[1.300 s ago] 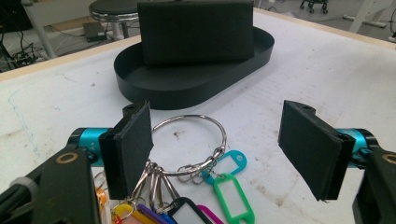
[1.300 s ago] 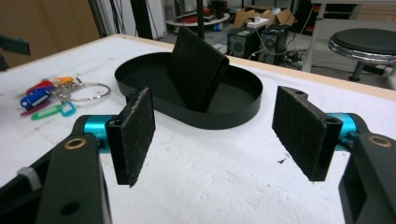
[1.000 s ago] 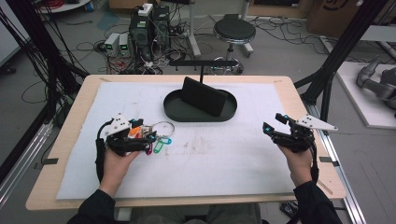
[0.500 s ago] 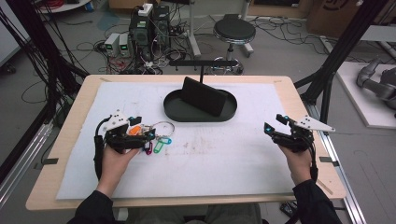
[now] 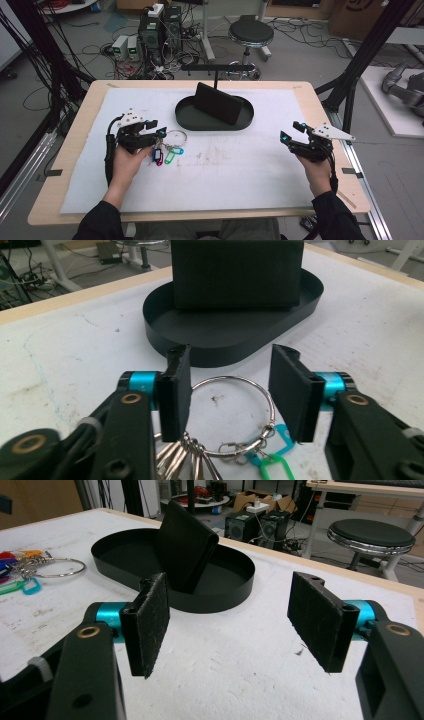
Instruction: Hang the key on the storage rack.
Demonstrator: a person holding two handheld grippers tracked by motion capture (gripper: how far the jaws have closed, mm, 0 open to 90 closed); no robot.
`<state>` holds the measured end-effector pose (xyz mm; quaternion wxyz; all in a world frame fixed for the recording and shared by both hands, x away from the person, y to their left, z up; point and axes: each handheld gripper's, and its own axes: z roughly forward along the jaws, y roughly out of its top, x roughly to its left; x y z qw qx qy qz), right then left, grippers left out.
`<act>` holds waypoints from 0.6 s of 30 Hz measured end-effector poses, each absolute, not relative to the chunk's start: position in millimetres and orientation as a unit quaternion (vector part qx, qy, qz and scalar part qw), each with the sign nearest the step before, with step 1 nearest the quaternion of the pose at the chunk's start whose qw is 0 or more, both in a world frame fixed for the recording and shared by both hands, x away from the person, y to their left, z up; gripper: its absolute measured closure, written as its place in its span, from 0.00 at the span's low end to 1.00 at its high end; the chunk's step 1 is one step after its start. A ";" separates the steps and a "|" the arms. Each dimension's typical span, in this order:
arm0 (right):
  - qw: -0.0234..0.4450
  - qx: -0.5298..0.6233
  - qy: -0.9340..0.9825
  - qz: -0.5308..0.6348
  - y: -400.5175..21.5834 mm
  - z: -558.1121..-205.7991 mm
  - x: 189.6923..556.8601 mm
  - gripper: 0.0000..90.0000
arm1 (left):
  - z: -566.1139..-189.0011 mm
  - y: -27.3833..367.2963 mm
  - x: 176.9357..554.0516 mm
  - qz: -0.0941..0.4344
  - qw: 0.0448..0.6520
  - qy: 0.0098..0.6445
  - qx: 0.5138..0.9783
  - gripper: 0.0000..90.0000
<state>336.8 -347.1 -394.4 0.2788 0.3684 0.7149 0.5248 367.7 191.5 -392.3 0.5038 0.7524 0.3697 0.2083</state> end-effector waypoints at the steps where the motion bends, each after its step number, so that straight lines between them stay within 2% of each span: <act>1: 0.279 0.368 0.716 0.525 -346.5 -394.5 337.1 0.37 | -392.5 190.5 370.4 0.209 0.502 0.372 0.752 0.61; 4: 0.278 0.364 0.718 0.524 -345.9 -394.7 338.0 0.37 | -395.1 186.6 379.9 0.203 0.494 0.379 0.756 0.65; 10: 0.277 0.368 0.717 0.524 -349.0 -395.2 339.1 0.38 | -402.0 176.6 401.4 0.193 0.452 0.387 0.780 0.67; 18: 0.276 0.370 0.716 0.524 -351.8 -395.6 339.6 0.38 | -414.4 170.7 421.0 0.185 0.409 0.407 0.796 0.79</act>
